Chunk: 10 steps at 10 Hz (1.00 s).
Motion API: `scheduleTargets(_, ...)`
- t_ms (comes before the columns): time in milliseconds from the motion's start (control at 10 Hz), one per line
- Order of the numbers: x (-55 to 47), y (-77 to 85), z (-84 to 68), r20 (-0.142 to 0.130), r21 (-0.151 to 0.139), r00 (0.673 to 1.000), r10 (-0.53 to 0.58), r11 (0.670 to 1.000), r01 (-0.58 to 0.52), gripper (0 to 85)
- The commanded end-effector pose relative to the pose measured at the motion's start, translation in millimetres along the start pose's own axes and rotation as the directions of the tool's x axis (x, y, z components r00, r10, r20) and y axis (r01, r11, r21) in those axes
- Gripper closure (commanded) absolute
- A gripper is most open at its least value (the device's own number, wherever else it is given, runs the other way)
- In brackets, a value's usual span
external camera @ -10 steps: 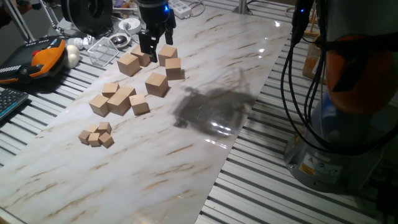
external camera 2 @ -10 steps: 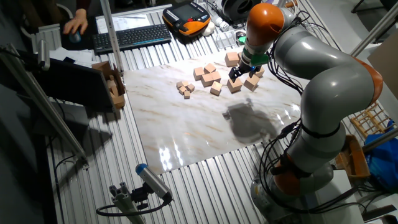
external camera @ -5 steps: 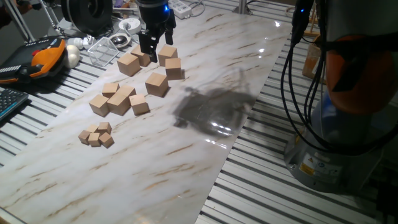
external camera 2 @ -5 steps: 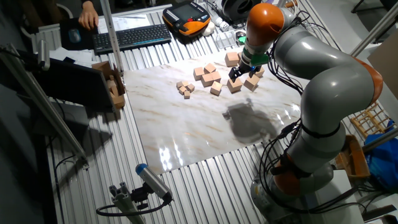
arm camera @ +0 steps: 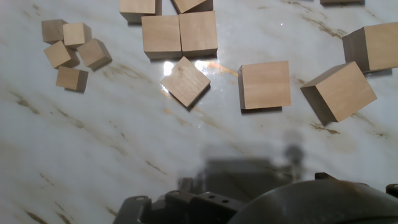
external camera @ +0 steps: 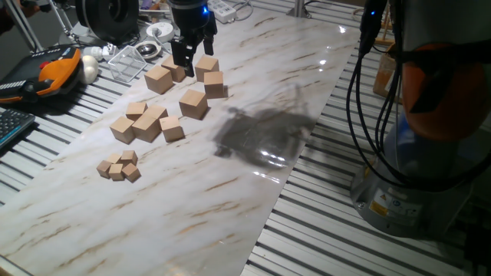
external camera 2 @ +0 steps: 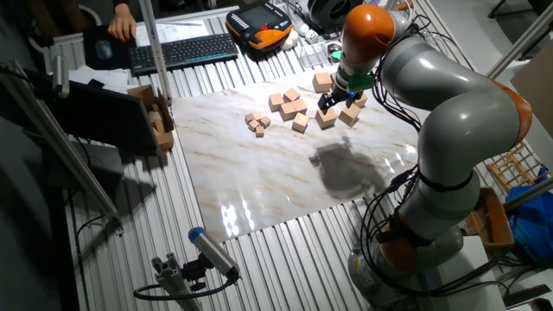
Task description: Stack the blocks into a pyramid shape
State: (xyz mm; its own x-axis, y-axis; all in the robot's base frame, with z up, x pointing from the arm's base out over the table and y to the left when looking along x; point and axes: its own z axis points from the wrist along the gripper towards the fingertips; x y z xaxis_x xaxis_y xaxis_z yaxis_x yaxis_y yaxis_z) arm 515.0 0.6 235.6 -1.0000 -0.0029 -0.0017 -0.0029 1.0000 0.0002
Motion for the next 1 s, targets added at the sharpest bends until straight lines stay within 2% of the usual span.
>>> scheduleTargets(0, 0.0, 0.4, -0.5, -0.052, -0.009, 0.998, -0.032, 0.999, 0.031, 85.0)
scheduleTargets(400, 0.3, 2.6, -4.0, -0.052, -0.001, 0.998, -0.030, 1.000, 0.030, 85.0)
scheduleTargets(600, 0.5, 2.8, -3.8, -0.040, -0.001, 0.999, -0.030, 1.000, 0.030, 85.0)
scheduleTargets(700, 0.4, 2.9, -3.7, -0.029, 0.012, 0.999, -0.033, 0.999, 0.033, 85.0)
scheduleTargets(900, -0.3, 2.6, -2.5, -0.029, 0.013, 0.999, -0.026, 1.000, 0.027, 85.0)
